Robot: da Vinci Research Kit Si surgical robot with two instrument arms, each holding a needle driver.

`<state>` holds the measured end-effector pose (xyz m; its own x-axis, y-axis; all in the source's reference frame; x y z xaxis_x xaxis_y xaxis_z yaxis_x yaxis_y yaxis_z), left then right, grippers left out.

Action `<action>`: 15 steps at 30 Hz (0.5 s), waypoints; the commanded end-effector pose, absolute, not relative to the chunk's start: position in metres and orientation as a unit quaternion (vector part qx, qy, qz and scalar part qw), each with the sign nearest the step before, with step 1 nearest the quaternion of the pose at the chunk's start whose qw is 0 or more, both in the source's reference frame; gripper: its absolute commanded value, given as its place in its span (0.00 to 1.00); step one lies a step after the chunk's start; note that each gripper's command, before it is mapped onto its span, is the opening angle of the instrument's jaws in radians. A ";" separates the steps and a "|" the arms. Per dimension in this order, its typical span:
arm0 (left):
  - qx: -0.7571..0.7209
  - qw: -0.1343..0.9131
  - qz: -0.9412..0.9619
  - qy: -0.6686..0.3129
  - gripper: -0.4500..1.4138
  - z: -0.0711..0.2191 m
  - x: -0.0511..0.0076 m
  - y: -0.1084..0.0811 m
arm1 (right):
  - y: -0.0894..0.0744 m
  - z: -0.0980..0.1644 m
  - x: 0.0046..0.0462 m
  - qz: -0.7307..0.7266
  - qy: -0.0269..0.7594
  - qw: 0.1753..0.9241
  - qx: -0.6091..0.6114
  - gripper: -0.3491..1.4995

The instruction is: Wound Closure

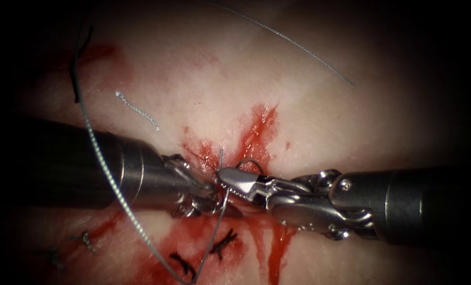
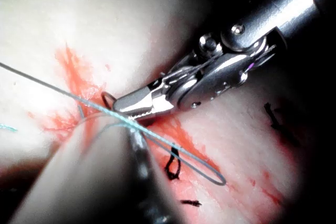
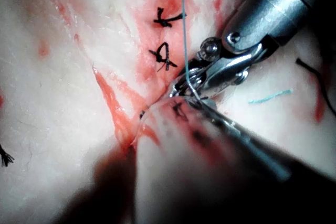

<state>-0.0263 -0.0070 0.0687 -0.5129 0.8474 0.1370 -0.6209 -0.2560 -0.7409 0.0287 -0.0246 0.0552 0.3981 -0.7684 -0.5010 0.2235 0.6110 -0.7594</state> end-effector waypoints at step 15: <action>-0.146 0.471 0.779 -0.387 0.00 0.069 -0.0268 -0.007 | -0.022 0.055 0.0285 -0.102 0.485 0.821 -0.283 0.00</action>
<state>-0.0263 -0.0070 0.0687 -0.5130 0.8474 0.1367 -0.6209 -0.2563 -0.7408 0.0276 -0.0223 0.0543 0.5097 -0.4384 -0.7403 -0.1104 0.8200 -0.5616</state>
